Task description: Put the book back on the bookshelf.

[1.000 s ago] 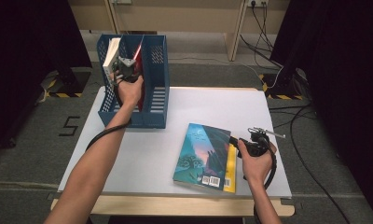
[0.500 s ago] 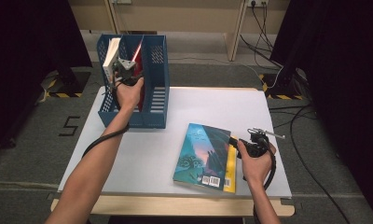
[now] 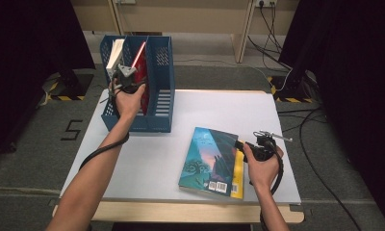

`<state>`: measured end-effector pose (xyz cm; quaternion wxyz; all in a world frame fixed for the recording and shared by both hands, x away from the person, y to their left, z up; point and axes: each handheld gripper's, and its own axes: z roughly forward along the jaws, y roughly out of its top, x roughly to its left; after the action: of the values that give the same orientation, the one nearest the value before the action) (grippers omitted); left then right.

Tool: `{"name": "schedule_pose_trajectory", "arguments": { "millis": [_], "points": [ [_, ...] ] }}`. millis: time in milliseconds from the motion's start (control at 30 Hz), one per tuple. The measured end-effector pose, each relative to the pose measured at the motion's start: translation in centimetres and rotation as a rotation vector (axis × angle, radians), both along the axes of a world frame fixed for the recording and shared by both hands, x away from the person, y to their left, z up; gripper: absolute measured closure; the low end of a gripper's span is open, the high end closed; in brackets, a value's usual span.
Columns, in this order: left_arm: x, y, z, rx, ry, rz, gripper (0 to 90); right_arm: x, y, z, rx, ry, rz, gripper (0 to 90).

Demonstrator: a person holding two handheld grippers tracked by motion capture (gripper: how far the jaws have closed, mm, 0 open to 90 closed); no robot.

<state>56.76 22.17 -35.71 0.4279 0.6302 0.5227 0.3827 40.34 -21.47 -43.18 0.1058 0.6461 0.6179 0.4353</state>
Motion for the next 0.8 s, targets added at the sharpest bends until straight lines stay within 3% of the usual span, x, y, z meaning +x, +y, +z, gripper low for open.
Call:
{"name": "schedule_pose_trajectory", "arguments": {
  "millis": [233,600,800],
  "points": [
    [1.1,0.1,0.2,0.057,0.009,0.023,73.0,0.0,0.1,0.1,0.0,-0.008,0.005,51.9],
    [1.7,0.1,0.8,0.033,0.042,0.027,78.1,-0.3,-0.3,-0.2,0.007,-0.003,-0.004,52.1],
    [1.6,0.0,0.7,0.144,0.023,0.041,78.5,-0.2,-0.4,-0.2,-0.002,-0.003,0.0,52.1]
  ]
}}
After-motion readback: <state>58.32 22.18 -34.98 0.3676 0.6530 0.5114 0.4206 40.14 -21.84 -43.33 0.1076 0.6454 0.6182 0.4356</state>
